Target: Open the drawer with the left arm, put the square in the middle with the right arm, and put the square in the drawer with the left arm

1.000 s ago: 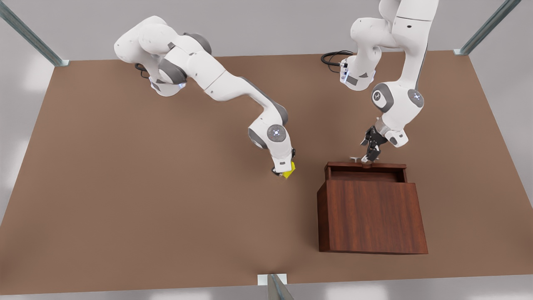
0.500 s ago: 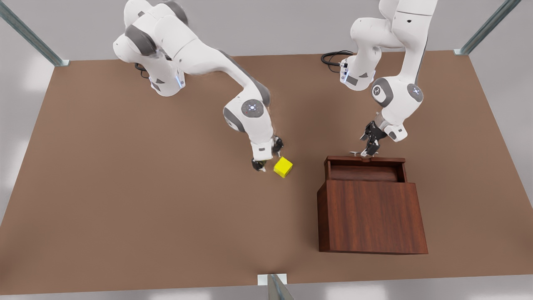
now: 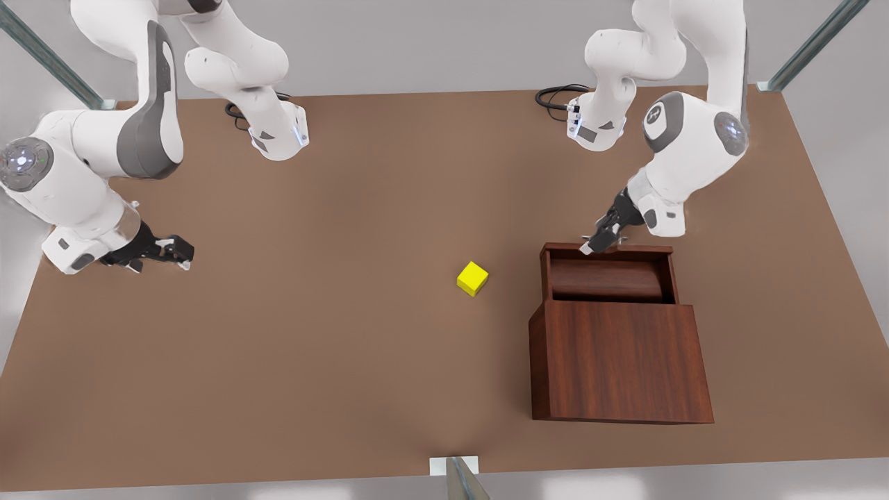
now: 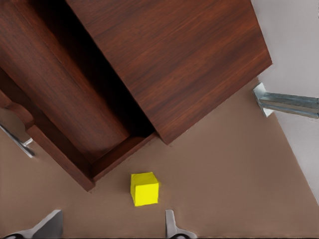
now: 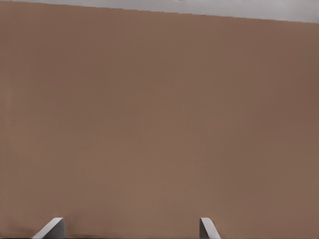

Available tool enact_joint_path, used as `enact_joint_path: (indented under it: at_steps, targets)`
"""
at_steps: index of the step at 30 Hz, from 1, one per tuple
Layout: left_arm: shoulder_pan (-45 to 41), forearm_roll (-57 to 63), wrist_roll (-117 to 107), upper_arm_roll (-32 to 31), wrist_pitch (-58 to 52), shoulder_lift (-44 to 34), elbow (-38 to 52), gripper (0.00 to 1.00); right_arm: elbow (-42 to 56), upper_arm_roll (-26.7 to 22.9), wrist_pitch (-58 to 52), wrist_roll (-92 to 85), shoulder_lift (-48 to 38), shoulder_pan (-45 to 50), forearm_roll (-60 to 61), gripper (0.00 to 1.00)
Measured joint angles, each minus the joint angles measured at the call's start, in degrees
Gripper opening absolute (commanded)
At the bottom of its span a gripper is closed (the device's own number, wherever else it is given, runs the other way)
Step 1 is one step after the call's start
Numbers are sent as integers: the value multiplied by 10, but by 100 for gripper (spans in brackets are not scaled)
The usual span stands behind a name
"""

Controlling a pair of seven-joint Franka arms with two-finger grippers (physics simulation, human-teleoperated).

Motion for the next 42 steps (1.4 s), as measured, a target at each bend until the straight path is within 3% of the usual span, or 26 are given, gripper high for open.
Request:
enact_joint_path:
  at_steps: [1, 3, 5, 9, 12, 22, 35, 42]
  targets:
    - [6, 40, 0, -47, -25, 68, 82, 100, 27, 1, 5, -5, 18, 12, 10, 100]
    - [-85, 109, -2, -60, -46, 145, 179, 100, 43, 1, 1, -6, 29, -39, 12, 100]
    - [-127, 153, 68, -60, -53, 192, 225, 100, 41, 51, 0, -16, 26, -72, 12, 100]
    - [-154, 205, 358, -59, -27, 256, 239, 100, 40, 61, 3, -14, 42, -91, 17, 100]
    - [-182, 266, 440, -60, -3, 298, 238, 100, 87, 59, -3, -12, 78, -89, 18, 100]
    - [-200, 314, 438, -60, 18, 361, 237, 100, 98, 56, -3, -12, 88, -93, 8, 100]
    - [-200, 320, 443, -59, 47, 388, 234, 100, 97, 54, -4, -12, 96, -112, 8, 100]
    - [-199, 322, 474, -53, 54, 403, 227, 100, 152, 54, -3, -11, 112, -125, 28, 100]
